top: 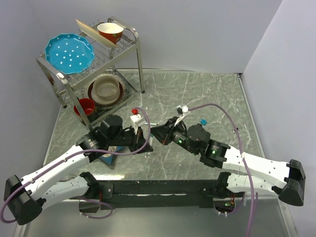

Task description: Insert the pens into the pen caps

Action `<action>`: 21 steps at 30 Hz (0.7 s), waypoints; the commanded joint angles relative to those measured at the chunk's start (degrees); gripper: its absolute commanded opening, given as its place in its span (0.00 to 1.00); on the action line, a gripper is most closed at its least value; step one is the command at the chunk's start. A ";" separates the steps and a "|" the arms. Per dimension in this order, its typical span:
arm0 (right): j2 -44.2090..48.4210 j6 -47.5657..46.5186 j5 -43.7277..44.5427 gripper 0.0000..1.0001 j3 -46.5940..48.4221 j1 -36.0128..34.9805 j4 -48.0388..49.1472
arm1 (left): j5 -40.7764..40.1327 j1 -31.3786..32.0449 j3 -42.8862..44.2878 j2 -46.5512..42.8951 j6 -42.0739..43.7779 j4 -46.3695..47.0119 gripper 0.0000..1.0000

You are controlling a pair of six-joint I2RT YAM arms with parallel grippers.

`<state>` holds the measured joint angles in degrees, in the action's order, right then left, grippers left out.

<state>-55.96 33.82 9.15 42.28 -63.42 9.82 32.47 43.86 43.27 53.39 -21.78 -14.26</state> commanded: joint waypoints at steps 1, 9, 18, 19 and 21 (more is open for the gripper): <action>-3.71 5.19 -20.84 0.00 -4.40 -7.51 -11.05 | -11.45 -6.32 3.22 -0.56 -1.86 22.00 0.01; -4.94 5.90 -18.63 0.00 -3.61 -8.83 -15.36 | -12.78 -7.73 4.11 -0.65 -1.34 19.89 0.01; -3.98 4.59 -22.15 0.00 -6.24 -11.73 -15.19 | -9.53 -10.98 4.46 -0.56 -2.30 20.06 0.01; -3.02 4.50 -23.55 0.00 -7.55 -11.73 -13.45 | -8.75 -11.33 4.55 -0.56 -2.30 20.24 0.01; -2.05 4.24 -24.96 0.00 -8.79 -11.73 -11.85 | -5.60 -12.38 3.67 -1.00 -4.40 23.12 0.01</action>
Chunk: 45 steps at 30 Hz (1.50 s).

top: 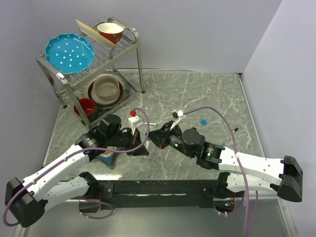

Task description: Insert the pens into the pen caps

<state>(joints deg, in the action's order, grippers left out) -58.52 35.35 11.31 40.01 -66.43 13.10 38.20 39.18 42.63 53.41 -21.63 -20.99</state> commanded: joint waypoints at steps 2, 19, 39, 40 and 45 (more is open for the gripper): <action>1.13 3.05 -28.70 0.00 -8.01 -8.89 -13.46 | -10.33 -8.33 3.95 -0.68 -6.31 30.14 0.01; -2.56 8.07 -26.95 0.00 -6.43 -13.11 -14.85 | -10.51 -10.61 4.65 -0.67 -5.36 29.34 0.01; -3.61 9.29 -38.63 0.00 -9.34 -13.90 -6.95 | -3.92 -12.11 5.00 -0.94 -6.32 34.79 0.01; -3.70 9.12 -38.56 0.00 -8.73 -14.33 -8.17 | -2.61 -12.11 5.53 -0.68 -5.54 33.84 0.01; -0.89 8.68 -37.41 0.00 -8.19 -14.34 -15.99 | -4.53 -11.84 9.13 -1.82 -0.26 27.32 0.01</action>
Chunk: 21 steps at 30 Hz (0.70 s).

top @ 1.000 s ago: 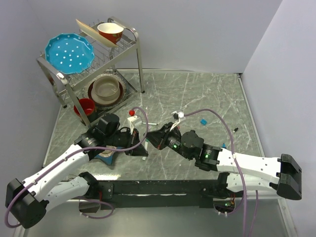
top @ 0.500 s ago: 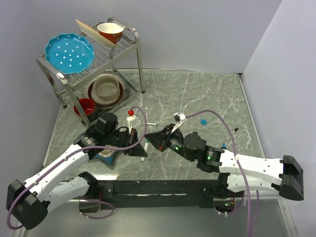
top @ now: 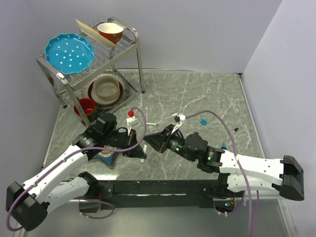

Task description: Insert the pens into the pen caps

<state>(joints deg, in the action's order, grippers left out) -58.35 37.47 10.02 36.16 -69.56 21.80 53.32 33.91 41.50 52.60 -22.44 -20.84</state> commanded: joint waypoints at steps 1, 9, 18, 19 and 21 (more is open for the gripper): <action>-1.07 6.73 -35.78 0.00 -4.00 -11.21 -25.40 | -19.14 -6.58 10.79 -0.83 1.33 26.21 0.01; -4.05 5.86 -31.47 0.00 2.33 -11.30 -33.48 | -20.89 -6.93 5.62 -1.36 -1.37 30.77 0.01; -4.15 8.84 -26.13 0.00 5.58 -9.73 -31.38 | -19.22 -7.98 9.48 1.89 -0.59 26.21 0.01; -3.80 9.89 -24.45 0.00 6.46 -9.28 -31.82 | -19.39 -7.98 9.66 2.07 -0.50 25.51 0.01; -3.09 10.86 -17.98 0.00 9.18 -8.84 -34.27 | -19.74 -7.90 10.01 2.86 -1.20 24.80 0.01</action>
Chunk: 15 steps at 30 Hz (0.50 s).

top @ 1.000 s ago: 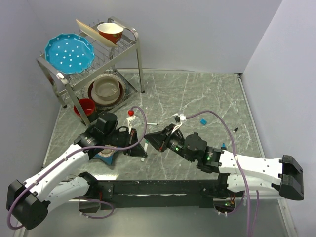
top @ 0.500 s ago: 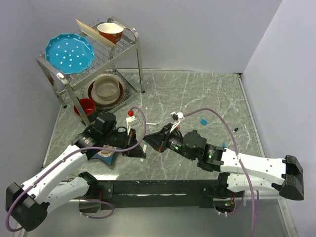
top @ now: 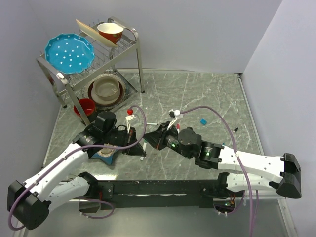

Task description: Insert the pens into the pen caps

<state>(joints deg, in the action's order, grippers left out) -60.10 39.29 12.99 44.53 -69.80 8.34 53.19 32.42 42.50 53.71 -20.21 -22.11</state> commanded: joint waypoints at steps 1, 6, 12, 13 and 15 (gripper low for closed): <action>-1.17 9.57 -18.73 0.01 1.69 -8.34 -21.78 | -19.53 -6.41 8.74 1.92 -3.70 25.98 0.01; -1.51 8.09 -9.66 0.00 7.14 -7.45 -25.39 | -19.61 -6.41 8.39 2.97 -3.88 25.28 0.01; -3.53 6.77 -11.76 0.00 8.99 -7.46 -24.42 | -19.70 -6.41 8.83 2.01 -3.52 24.48 0.01; -3.80 6.68 -11.76 0.02 9.43 -7.46 -24.42 | -19.62 -6.41 8.91 2.01 -3.44 24.22 0.01; -3.80 6.59 -11.59 0.05 9.87 -7.46 -24.60 | -19.44 -6.41 8.65 2.10 -3.43 23.87 0.01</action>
<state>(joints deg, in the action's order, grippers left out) -61.98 42.33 22.94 54.59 -69.80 -4.78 52.31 31.09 45.34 55.37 -20.84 -17.50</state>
